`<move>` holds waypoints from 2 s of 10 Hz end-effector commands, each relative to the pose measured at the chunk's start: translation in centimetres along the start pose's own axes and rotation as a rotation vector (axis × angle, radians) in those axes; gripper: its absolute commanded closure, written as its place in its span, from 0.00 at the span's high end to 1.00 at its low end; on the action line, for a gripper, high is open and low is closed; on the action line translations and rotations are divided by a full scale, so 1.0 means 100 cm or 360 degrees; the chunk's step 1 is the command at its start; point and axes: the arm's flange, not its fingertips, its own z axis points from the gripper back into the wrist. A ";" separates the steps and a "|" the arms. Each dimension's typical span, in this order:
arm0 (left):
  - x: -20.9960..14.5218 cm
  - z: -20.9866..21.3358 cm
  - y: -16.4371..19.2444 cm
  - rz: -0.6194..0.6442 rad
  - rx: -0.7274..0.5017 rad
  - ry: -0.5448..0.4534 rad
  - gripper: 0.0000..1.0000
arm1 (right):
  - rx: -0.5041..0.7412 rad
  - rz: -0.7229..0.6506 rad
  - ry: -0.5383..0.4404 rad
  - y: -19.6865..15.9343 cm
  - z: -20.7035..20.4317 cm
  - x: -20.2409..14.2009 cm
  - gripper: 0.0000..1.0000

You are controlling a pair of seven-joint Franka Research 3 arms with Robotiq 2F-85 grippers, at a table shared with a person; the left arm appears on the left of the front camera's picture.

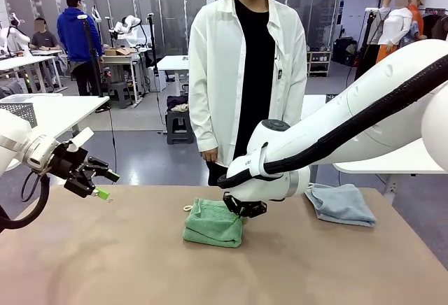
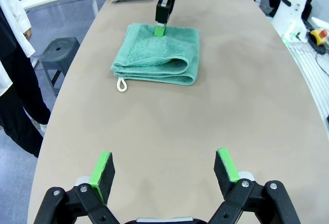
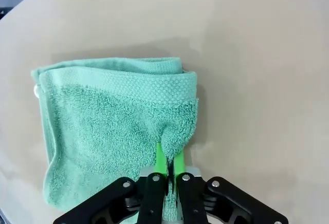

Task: Fold the towels and place them in the basket.
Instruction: Stack the folded Towel with hook on the right side of the table.

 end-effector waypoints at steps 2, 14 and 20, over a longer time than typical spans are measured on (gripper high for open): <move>0.000 0.000 0.000 -0.0003 0.0003 0.0002 0.98 | -0.0082 0.0197 0.0000 -0.021 0.075 0.019 0.00; 0.000 0.000 0.000 -0.0003 0.0003 0.0002 0.98 | -0.0405 0.0378 -0.0239 -0.103 0.210 0.133 0.00; 0.000 0.000 0.000 -0.0003 0.0003 0.0002 0.98 | -0.0523 0.0424 -0.0220 -0.121 0.196 0.156 0.00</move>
